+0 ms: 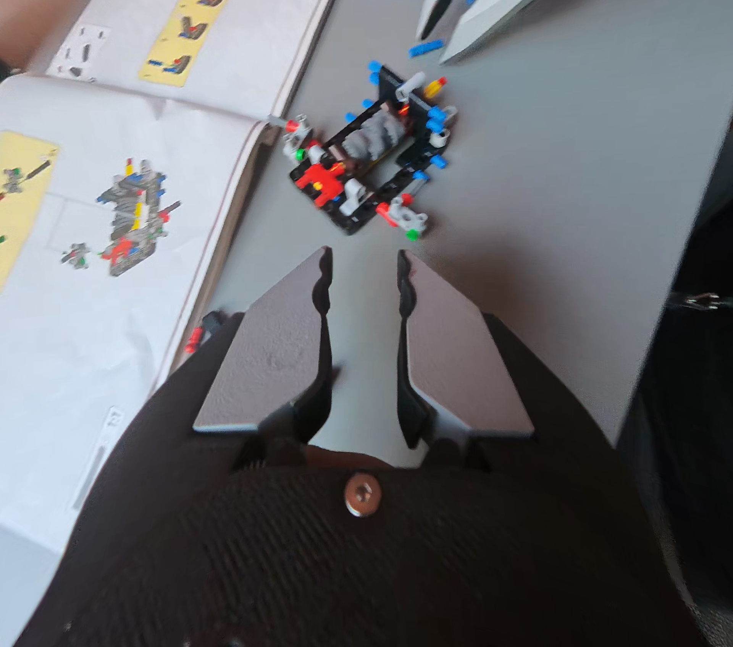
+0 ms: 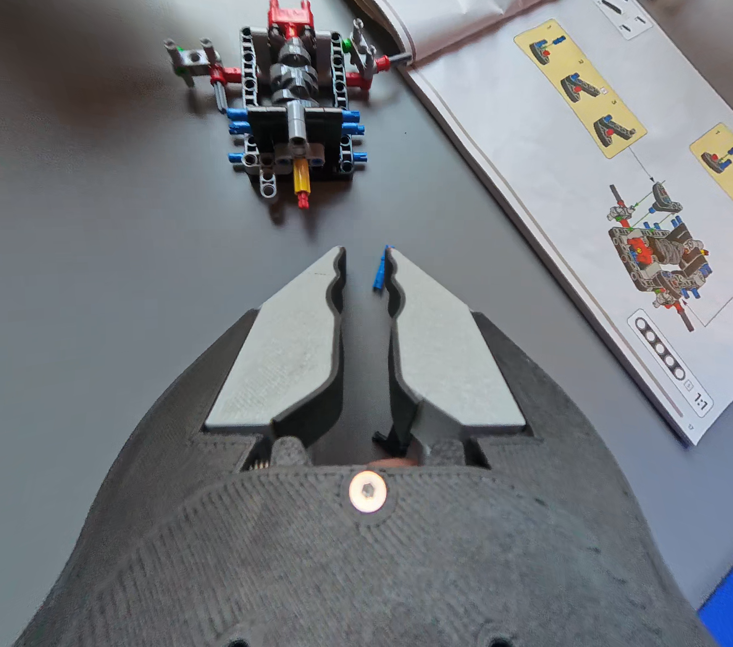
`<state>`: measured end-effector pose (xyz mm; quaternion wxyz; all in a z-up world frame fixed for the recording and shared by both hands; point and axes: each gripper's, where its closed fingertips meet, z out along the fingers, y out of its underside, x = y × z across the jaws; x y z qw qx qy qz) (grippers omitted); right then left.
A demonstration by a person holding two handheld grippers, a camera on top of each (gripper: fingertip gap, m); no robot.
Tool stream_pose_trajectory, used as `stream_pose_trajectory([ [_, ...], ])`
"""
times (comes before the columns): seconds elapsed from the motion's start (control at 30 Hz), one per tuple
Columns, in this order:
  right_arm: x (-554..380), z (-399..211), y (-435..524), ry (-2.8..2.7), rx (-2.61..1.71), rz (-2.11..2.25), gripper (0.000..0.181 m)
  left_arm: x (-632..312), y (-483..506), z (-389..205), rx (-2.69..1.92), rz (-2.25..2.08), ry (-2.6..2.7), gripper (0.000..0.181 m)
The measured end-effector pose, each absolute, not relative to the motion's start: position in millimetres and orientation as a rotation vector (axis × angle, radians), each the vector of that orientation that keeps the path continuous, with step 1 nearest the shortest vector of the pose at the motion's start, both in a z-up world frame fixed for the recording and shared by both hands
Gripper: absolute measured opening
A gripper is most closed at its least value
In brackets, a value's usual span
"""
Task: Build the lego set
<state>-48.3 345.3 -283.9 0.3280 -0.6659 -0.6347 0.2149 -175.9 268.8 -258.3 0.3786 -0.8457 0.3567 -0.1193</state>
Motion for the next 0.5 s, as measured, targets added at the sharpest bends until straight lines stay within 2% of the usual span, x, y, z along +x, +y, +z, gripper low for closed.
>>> stream_pose_trajectory([
  [0.3, -71.9, -268.8, 317.0, -1.706, -1.621, 0.668, 0.035, -156.2, 268.8, -274.6, -2.183, -0.38, 0.947, 0.035],
  [0.5, -84.4, -279.1, 313.6, -1.731, -1.635, 0.659, 0.038, -142.4, 263.9, -279.4, -2.185, -0.432, 0.969, 0.034],
])
